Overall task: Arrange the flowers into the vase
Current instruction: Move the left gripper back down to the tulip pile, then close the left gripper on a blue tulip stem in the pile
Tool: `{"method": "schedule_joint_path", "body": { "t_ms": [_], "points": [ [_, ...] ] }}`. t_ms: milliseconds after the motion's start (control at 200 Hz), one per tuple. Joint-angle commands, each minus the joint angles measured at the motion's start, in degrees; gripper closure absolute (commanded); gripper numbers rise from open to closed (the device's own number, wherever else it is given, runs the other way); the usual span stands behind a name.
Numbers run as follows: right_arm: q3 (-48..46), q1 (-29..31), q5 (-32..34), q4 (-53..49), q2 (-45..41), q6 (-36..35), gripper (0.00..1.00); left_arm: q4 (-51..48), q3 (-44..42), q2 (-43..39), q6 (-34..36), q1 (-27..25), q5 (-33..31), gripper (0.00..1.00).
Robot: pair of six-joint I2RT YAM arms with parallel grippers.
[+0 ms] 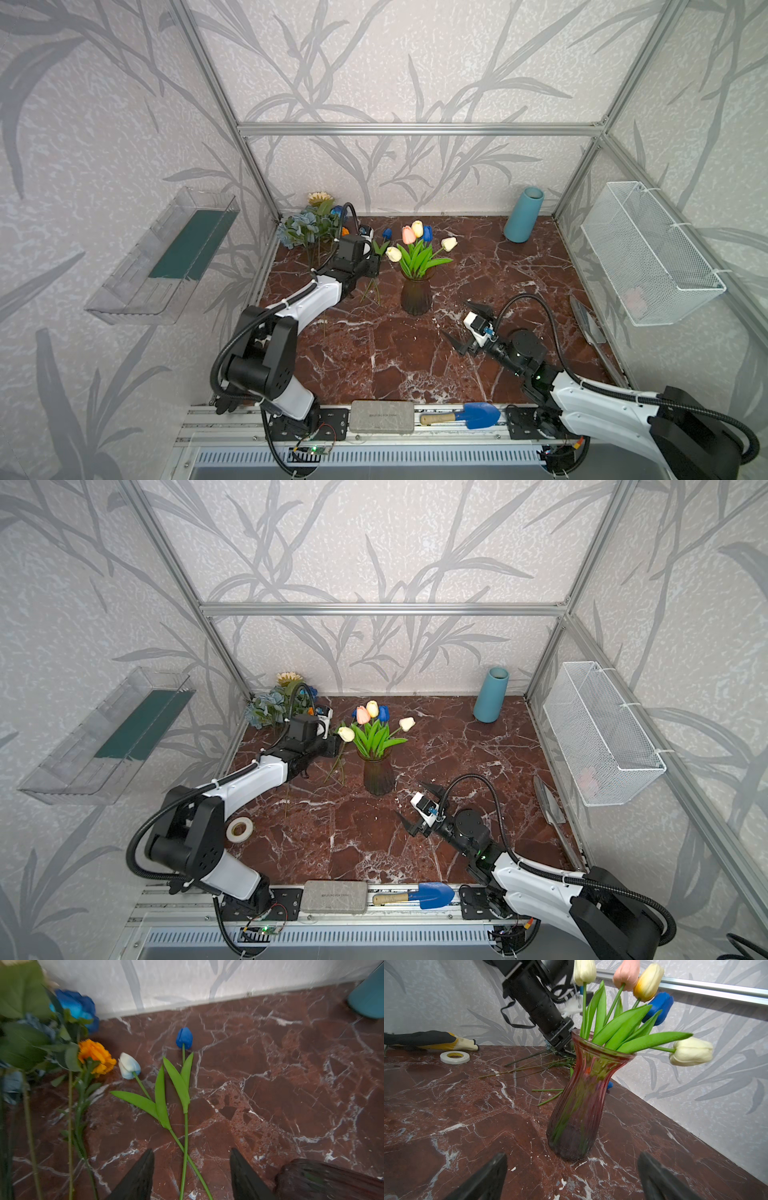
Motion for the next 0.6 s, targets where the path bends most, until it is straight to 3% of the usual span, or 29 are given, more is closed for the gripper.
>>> {"method": "schedule_joint_path", "body": {
  "t_ms": [0,130,595],
  "points": [
    [1.16,0.24,-0.04,1.86,-0.93,0.64,0.02,-16.68,8.84,6.54,0.7,0.15,1.5,0.47],
    [1.11,0.25,0.29,1.66,-1.51,0.41,0.02,-27.32,18.84,15.29,2.0,0.16,0.76,0.61],
    [0.81,0.25,0.37,-0.12,-3.83,0.59,0.02,-35.44,31.82,27.44,3.84,0.15,-3.06,0.58]
  ]
}}
